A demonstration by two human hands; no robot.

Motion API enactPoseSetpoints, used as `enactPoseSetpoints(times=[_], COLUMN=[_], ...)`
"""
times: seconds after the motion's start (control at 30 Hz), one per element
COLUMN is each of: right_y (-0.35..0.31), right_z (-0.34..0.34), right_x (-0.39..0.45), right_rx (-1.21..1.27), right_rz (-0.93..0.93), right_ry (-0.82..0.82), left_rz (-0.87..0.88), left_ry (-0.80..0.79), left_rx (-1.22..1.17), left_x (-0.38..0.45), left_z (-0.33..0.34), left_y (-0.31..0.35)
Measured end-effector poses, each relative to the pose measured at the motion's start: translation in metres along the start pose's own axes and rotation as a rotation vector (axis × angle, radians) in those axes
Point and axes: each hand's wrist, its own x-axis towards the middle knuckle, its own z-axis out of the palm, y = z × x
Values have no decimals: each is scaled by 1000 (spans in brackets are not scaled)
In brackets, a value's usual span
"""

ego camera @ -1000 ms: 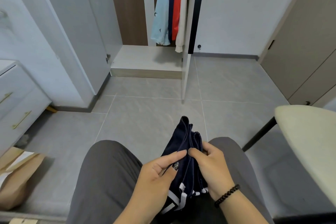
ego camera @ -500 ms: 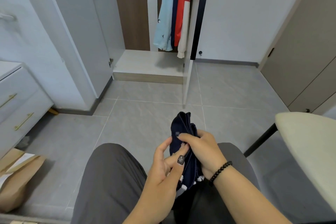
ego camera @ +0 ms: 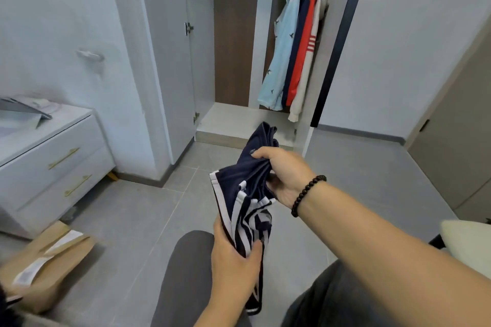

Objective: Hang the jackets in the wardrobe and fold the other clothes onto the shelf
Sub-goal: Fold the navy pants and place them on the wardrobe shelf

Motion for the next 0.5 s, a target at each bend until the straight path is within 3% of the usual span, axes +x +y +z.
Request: enactPoseSetpoints(times=[0.1,0.37,0.5], right_y=[-14,-82,-115], right_z=[43,110,156], right_x=[5,20,3], right_rx=[25,100,-92], right_rz=[-51,-83,-177], right_ry=[-70,-248,-311], left_rz=[-31,220,329], left_ry=[139,253,421], left_rx=[16,252,238], left_x=[25,109,124], left_z=[-19,-116,-164], left_y=[-8,51,102])
